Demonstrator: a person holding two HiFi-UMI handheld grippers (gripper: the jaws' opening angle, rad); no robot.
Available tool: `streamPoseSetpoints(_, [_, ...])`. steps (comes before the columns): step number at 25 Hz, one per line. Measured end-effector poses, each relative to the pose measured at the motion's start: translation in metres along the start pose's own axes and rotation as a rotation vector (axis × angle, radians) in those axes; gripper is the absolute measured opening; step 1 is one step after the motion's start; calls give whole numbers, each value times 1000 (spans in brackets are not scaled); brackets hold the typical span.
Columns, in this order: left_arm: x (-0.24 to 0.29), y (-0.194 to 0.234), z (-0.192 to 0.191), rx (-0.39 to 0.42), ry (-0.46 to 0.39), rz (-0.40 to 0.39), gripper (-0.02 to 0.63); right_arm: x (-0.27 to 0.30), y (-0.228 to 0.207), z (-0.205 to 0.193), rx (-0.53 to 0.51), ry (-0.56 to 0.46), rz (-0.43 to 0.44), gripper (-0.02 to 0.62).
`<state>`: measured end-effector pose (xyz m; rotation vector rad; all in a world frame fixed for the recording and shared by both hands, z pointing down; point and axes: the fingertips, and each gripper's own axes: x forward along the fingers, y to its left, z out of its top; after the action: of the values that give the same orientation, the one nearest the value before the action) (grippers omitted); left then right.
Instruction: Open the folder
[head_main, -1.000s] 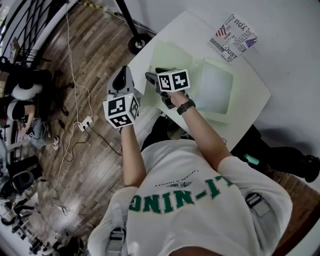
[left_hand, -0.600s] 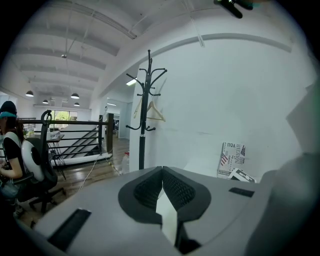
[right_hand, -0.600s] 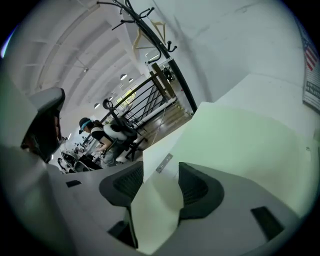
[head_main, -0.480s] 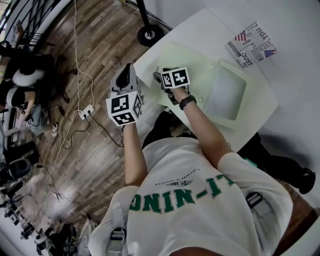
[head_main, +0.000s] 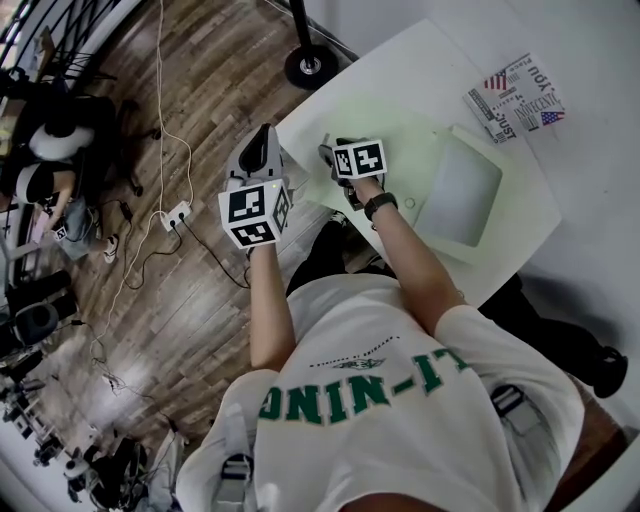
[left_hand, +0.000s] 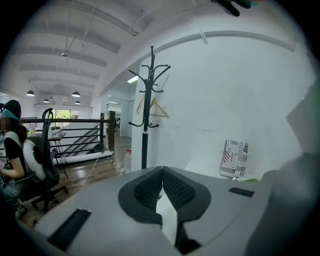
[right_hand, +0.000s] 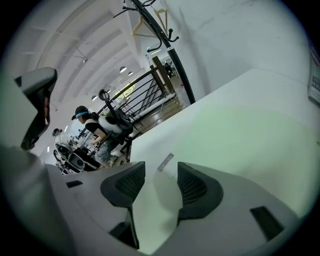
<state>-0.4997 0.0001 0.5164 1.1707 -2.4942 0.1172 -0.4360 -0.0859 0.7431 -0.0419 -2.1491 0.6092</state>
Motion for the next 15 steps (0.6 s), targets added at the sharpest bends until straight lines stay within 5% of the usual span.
streamPoseSetpoints(15, [-13, -57, 36, 46, -74, -92, 15, -102, 33, 35, -55, -185, 76, 227])
